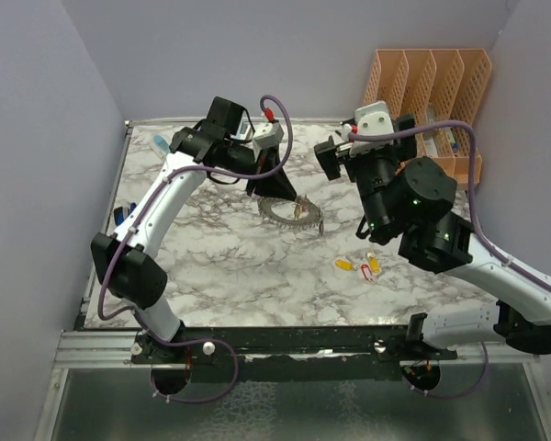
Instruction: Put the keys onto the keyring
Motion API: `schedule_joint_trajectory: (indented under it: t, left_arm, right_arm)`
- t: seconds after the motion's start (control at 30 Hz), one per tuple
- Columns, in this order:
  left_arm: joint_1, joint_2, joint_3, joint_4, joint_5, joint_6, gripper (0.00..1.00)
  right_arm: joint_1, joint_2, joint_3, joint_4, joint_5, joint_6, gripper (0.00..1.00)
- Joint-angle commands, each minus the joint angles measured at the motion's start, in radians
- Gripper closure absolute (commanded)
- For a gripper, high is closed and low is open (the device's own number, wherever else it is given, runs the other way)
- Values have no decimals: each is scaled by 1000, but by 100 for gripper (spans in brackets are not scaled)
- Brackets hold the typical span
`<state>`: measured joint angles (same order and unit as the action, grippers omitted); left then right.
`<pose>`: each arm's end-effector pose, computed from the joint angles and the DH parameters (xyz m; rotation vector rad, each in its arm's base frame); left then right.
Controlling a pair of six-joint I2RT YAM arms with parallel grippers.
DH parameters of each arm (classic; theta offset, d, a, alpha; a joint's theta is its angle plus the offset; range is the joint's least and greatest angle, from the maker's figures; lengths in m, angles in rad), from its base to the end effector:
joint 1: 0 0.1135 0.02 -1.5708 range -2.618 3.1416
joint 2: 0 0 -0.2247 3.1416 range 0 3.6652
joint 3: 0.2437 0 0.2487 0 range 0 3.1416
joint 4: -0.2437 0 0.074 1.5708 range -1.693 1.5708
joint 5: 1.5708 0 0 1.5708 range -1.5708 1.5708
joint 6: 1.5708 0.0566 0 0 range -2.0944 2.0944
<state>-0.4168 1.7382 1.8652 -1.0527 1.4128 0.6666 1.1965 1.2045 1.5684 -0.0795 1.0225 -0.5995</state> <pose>0.2874 -0.1884 0.3589 1.4440 1.3486 -1.5296 0.1338 0.2086 0.4943 -0.3604 1.3797 -0.1642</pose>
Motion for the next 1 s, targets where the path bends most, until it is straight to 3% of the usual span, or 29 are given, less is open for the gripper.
schedule_joint_trajectory:
  t: [0.0, 0.1, 0.17, 0.3, 0.43, 0.63, 0.77, 0.97]
  left_arm:
    - [-27, -126, -90, 335, -132, -266, 100]
    - [-27, -170, -181, 446, -152, -335, 100]
    - [-27, -169, -184, 433, -164, -329, 100]
    - [-27, -181, -219, 495, -218, -379, 100]
    - [-27, -191, -264, 583, -274, -468, 100]
    - [-14, -194, -326, 692, -322, -594, 100]
    - [-2, -185, -336, 708, -332, -625, 100]
    - [15, -177, -338, 709, -331, -649, 100]
  right_arm:
    - [-61, -2, 18, -317, -57, 328, 1]
    - [-79, -10, -2, -370, -38, 422, 1]
    - [-122, -5, 2, -466, -67, 522, 1]
    - [-312, 25, -1, -658, -235, 751, 1]
    - [-396, 32, -94, -684, -362, 828, 1]
    - [-397, -54, -253, -628, -416, 853, 3]
    - [-385, -165, -386, -520, -584, 848, 7]
    - [-229, -288, -582, -364, -597, 860, 17]
